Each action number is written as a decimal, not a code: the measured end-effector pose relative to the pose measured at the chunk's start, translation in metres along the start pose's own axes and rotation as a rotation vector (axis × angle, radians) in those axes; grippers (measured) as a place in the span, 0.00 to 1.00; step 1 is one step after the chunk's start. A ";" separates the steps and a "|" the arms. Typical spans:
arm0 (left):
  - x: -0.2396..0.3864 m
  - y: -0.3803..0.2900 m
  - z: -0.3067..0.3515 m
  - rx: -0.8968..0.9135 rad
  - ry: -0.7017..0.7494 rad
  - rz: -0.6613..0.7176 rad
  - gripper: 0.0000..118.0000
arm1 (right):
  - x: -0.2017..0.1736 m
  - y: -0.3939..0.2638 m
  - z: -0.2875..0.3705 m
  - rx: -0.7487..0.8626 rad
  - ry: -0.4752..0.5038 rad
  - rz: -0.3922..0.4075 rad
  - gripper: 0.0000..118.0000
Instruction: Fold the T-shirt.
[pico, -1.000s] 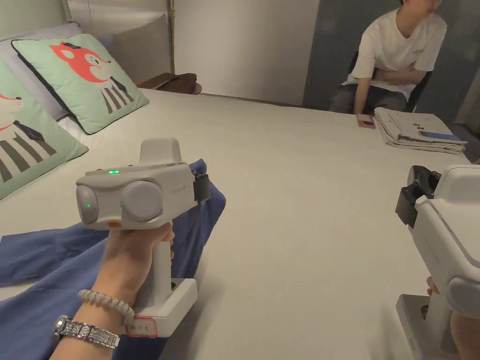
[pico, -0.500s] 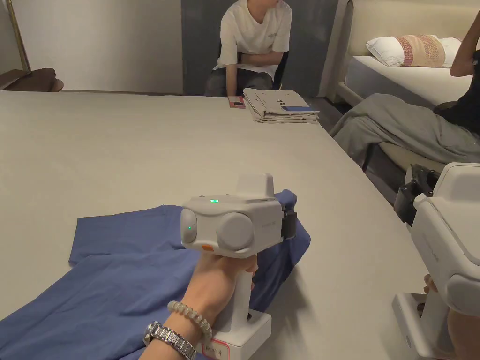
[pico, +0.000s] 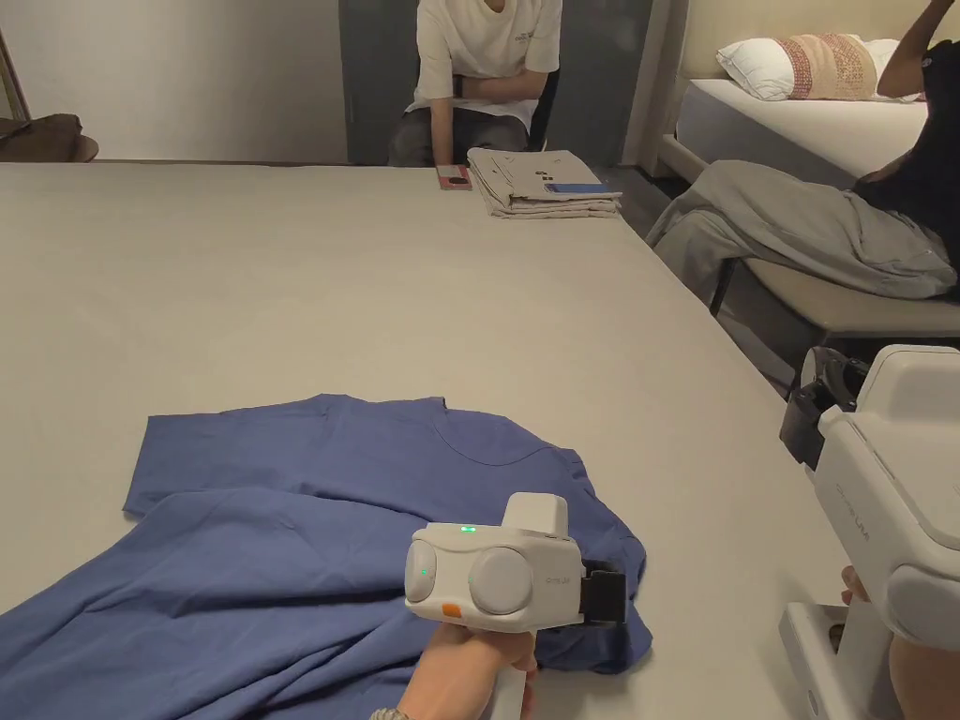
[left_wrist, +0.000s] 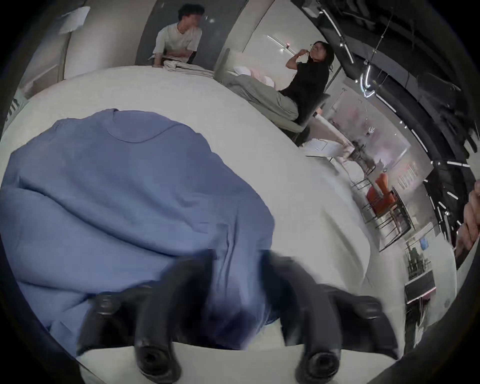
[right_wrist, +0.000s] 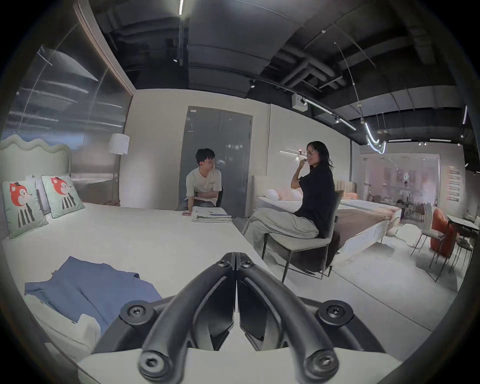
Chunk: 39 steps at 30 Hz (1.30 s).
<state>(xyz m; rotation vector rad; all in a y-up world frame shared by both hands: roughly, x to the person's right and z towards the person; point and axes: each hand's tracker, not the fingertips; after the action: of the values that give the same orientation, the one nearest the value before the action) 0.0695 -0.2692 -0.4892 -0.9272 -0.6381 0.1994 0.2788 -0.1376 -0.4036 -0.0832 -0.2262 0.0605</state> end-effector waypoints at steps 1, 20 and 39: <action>-0.002 0.005 0.015 0.047 0.006 -0.007 0.87 | -0.002 0.001 0.000 0.007 0.007 -0.001 0.00; -0.158 -0.017 0.355 0.859 0.804 0.061 0.00 | -0.080 0.023 -0.014 0.080 0.162 -0.048 0.00; -0.280 -0.068 0.240 0.250 0.748 0.355 0.90 | -0.089 -0.014 -0.030 -0.047 0.158 0.000 0.00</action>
<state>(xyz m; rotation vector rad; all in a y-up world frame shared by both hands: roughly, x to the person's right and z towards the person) -0.3032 -0.2649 -0.4508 -0.7893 0.2419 0.2224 0.2001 -0.1602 -0.4511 -0.1345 -0.0697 0.0480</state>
